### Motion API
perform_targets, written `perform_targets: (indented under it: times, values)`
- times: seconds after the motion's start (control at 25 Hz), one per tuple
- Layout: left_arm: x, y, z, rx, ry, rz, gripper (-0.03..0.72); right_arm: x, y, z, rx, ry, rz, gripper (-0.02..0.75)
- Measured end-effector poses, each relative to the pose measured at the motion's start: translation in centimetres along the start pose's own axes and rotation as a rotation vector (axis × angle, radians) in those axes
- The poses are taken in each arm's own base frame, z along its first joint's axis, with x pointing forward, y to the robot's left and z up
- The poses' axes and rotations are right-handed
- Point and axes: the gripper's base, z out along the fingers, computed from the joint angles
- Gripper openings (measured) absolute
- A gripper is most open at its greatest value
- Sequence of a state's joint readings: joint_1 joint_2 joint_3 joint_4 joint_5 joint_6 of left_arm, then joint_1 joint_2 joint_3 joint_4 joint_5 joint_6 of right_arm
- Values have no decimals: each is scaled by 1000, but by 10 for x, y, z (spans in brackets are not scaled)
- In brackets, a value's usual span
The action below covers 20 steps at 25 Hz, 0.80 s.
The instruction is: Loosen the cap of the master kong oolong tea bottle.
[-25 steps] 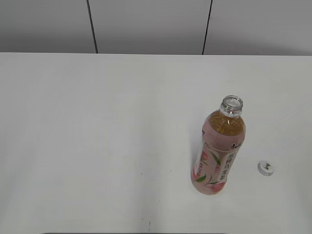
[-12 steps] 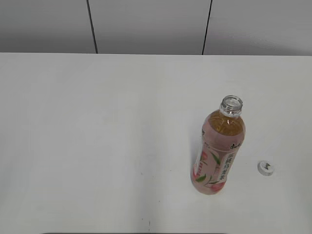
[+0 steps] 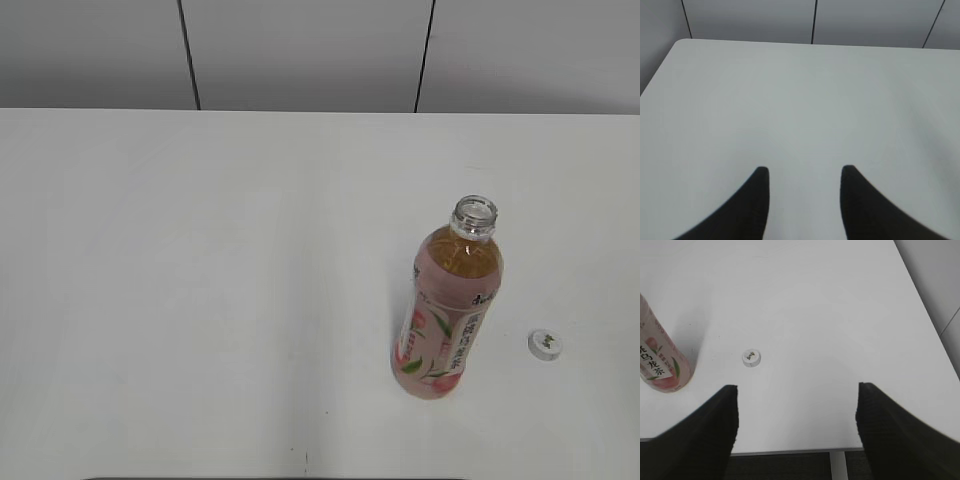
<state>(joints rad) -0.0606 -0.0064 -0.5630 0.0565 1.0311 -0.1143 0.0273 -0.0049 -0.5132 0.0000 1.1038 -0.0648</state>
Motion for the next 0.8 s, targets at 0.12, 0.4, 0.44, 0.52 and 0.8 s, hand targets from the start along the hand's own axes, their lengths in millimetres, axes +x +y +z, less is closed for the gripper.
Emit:
perform_targets:
  times: [0.12,0.4,0.44,0.52,0.8]
  values:
    - [0,0,0,0,0,0,290,0,0,0,0,0,0,554]
    - [0,0,0,0,0,0,290,0,0,0,0,0,0,554]
    - [0,0,0,0,0,0,290,0,0,0,0,0,0,554]
    - [0,0,0,0,0,0,290,0,0,0,0,0,0,554]
    - [0,0,0,0,0,0,290,0,0,0,0,0,0,554]
